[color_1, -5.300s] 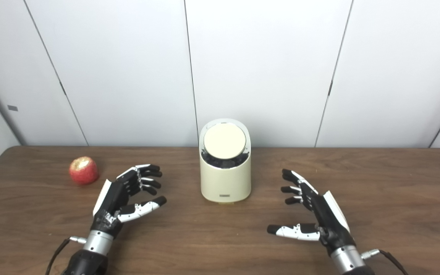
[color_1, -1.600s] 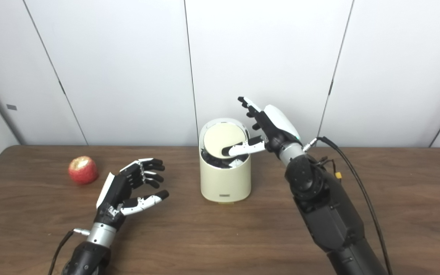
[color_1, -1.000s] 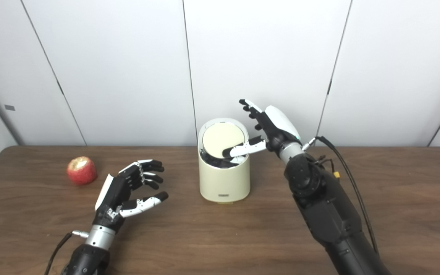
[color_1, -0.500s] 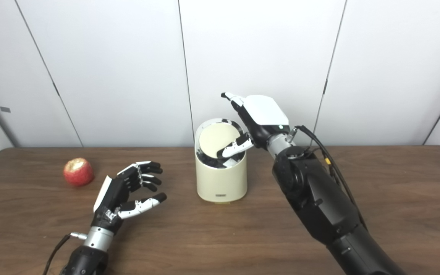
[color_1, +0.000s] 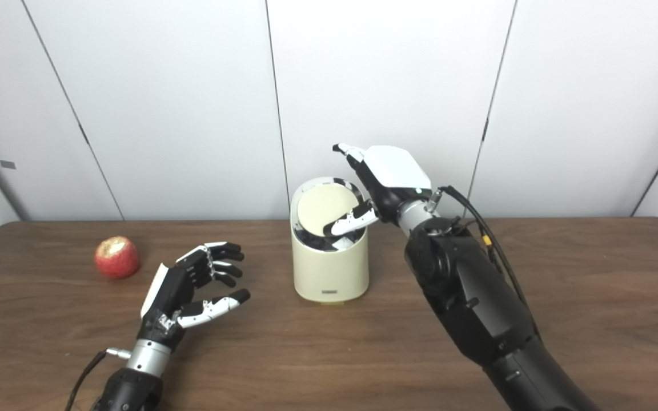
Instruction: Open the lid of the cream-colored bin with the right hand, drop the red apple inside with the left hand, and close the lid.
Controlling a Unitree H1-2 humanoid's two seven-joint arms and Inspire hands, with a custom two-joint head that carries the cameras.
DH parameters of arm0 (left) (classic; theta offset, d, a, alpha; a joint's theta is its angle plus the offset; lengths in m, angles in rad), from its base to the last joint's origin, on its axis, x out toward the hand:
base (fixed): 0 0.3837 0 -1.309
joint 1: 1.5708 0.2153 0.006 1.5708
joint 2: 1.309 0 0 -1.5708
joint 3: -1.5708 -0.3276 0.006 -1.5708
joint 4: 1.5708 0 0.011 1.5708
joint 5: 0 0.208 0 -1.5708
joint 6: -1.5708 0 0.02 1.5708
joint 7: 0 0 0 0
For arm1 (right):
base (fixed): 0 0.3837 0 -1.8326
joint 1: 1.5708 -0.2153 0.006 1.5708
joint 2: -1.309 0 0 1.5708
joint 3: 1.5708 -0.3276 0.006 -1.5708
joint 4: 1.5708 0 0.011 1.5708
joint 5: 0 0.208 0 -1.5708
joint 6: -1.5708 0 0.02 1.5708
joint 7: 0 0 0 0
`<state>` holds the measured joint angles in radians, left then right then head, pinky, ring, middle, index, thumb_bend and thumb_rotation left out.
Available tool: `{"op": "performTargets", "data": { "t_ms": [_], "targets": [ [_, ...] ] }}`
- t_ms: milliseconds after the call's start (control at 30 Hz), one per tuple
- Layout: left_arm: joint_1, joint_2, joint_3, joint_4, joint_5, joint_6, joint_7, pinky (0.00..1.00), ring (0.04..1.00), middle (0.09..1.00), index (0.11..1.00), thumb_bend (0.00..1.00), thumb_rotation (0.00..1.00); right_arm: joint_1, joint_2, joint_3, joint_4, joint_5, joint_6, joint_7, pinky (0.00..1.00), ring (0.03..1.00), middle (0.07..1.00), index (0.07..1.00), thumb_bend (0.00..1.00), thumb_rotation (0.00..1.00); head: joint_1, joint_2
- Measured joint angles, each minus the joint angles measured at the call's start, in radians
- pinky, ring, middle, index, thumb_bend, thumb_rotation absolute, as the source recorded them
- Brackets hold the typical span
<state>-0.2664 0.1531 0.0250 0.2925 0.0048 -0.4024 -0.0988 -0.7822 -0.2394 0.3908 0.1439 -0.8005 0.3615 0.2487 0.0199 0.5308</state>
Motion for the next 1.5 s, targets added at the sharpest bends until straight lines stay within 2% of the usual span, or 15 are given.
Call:
{"op": "performTargets", "data": {
  "t_ms": [133, 200, 433, 600, 700, 767, 933, 1033, 1233, 1367, 1500],
  "targets": [
    [-0.001, -0.001, -0.001, 0.0, 0.0, 0.0, 0.0, 0.52, 0.588, 0.688, 0.708, 0.66, 0.03, 0.003, 0.007, -0.04, 0.001, 0.076, 0.025, 0.032, 0.68, 0.855, 0.906, 0.919, 0.84, 0.32, -0.005, -0.002],
    [-0.002, -0.002, -0.002, 0.0, 0.0, 0.0, 0.0, 0.52, 0.585, 0.686, 0.707, 0.67, 0.04, 0.018, 0.015, -0.082, -0.008, 0.126, 0.026, 0.032, 0.65, 0.838, 0.894, 0.904, 0.82, 0.31, -0.006, -0.003],
    [-0.005, -0.004, -0.003, 0.0, -0.002, 0.0, -0.001, 0.51, 0.582, 0.685, 0.705, 0.67, 0.06, 0.077, 0.023, -0.166, -0.109, 0.223, 0.026, 0.025, 0.64, 0.814, 0.884, 0.883, 0.75, 0.3, -0.006, -0.008],
    [-0.006, -0.006, -0.004, 0.0, -0.002, 0.0, 0.0, 0.51, 0.586, 0.685, 0.702, 0.67, 0.03, 0.111, 0.023, -0.23, -0.172, 0.277, -0.004, -0.025, 0.66, 0.817, 0.871, 0.865, 0.74, 0.31, -0.009, -0.008],
    [-0.006, -0.006, -0.005, 0.001, -0.002, 0.0, 0.0, 0.52, 0.586, 0.687, 0.703, 0.67, 0.04, 0.149, 0.02, -0.247, -0.184, 0.294, -0.022, -0.051, 0.62, 0.785, 0.844, 0.863, 0.75, 0.34, -0.005, -0.009],
    [-0.007, -0.006, -0.005, 0.001, -0.001, 0.0, 0.0, 0.52, 0.588, 0.688, 0.703, 0.67, 0.04, 0.179, 0.019, -0.258, -0.193, 0.312, -0.031, -0.06, 0.65, 0.784, 0.84, 0.867, 0.75, 0.35, -0.006, -0.009],
    [-0.007, -0.006, -0.005, 0.0, -0.001, 0.0, 0.0, 0.52, 0.588, 0.688, 0.702, 0.67, 0.04, 0.273, 0.003, -0.285, -0.212, 0.369, -0.115, -0.086, 0.68, 0.8, 0.852, 0.875, 0.76, 0.37, -0.003, -0.008],
    [-0.006, -0.005, -0.005, 0.0, 0.0, 0.0, 0.0, 0.52, 0.59, 0.69, 0.704, 0.66, 0.02, 0.325, -0.012, -0.314, -0.211, 0.424, -0.18, -0.091, 0.68, 0.814, 0.896, 0.861, 0.77, 0.36, 0.0, -0.008],
    [0.006, -0.003, -0.002, -0.02, 0.0, 0.013, 0.0, 0.53, 0.591, 0.686, 0.708, 0.67, 0.03, 0.455, -0.013, -0.346, -0.207, 0.506, -0.284, -0.109, 0.71, 0.823, 0.869, 0.891, 0.78, 0.35, 0.005, -0.008],
    [0.015, -0.001, 0.001, -0.03, 0.0, 0.028, 0.001, 0.52, 0.586, 0.68, 0.704, 0.67, 0.02, 0.505, -0.013, -0.346, -0.206, 0.516, -0.321, -0.111, 0.69, 0.817, 0.873, 0.892, 0.81, 0.36, 0.009, -0.006],
    [0.025, -0.003, 0.009, -0.047, 0.006, 0.031, 0.014, 0.51, 0.581, 0.671, 0.695, 0.69, 0.04, 0.53, -0.012, -0.344, -0.206, 0.519, -0.343, -0.112, 0.68, 0.815, 0.878, 0.897, 0.79, 0.31, 0.018, -0.009]
  ]
}}
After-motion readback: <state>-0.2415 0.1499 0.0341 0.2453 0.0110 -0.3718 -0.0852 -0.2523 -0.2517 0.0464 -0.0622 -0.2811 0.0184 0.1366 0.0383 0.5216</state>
